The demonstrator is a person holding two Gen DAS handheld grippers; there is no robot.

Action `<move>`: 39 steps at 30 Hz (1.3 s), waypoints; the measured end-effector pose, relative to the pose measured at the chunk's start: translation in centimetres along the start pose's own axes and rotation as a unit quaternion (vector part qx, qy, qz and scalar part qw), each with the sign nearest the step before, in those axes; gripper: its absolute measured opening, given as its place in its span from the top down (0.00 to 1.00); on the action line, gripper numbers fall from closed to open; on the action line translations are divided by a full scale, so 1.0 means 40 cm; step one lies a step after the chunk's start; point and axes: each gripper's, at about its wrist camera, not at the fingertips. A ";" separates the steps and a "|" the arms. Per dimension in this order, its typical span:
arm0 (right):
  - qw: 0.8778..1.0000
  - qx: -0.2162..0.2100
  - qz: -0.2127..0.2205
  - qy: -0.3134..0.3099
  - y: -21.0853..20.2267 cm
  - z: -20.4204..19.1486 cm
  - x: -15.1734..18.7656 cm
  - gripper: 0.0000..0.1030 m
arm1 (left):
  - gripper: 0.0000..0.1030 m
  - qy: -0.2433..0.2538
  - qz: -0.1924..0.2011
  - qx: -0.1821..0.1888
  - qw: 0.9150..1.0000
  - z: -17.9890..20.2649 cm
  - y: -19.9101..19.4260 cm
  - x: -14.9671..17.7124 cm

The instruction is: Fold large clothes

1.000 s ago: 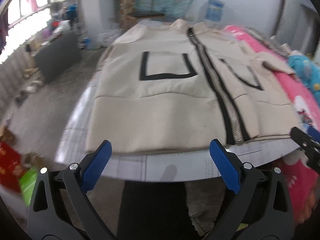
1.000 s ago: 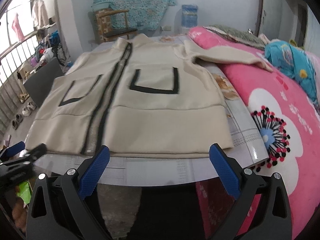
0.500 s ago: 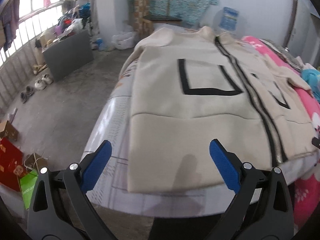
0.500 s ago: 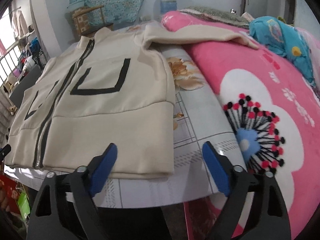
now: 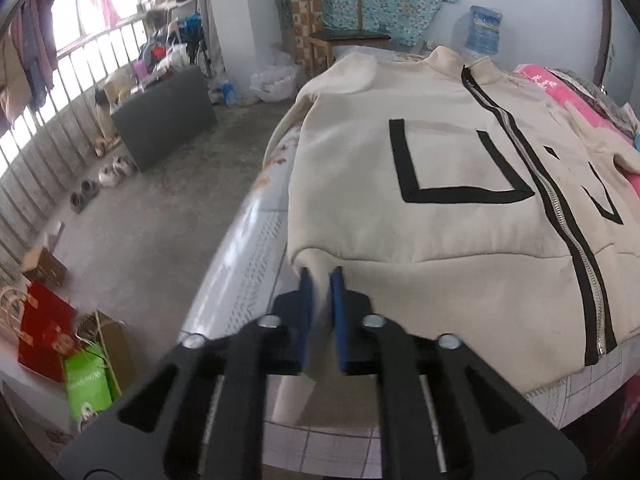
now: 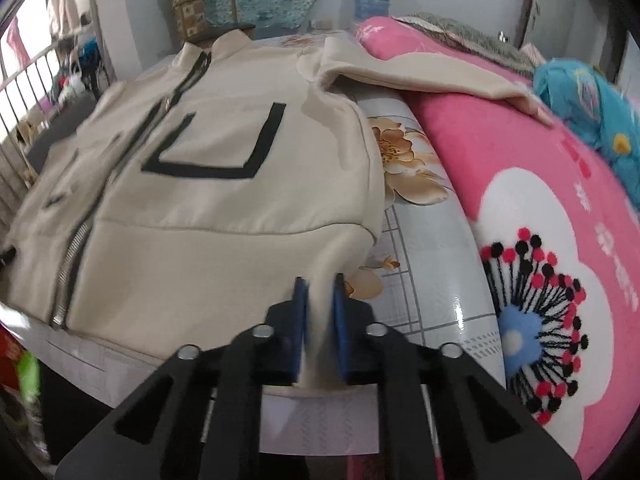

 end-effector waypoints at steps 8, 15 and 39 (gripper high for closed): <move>1.000 -0.007 0.025 0.011 -0.070 0.016 0.007 0.94 | 0.96 0.016 0.035 0.024 0.999 -0.001 -0.113 -0.003; 1.000 -0.003 0.019 0.007 -0.131 0.033 0.080 0.94 | 0.96 0.015 0.017 0.031 0.999 -0.014 -0.180 0.046; 0.989 -0.081 0.027 -0.122 -0.100 -0.352 -0.098 0.22 | 0.26 -0.408 0.061 0.173 0.894 -0.682 0.039 0.076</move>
Point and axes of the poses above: each gripper's, at about its wrist camera, not at the fingertips, and y roughly the way its jaws point, z to its right, x to its underside, and after that the axes turned 4 degrees about x, right-handed
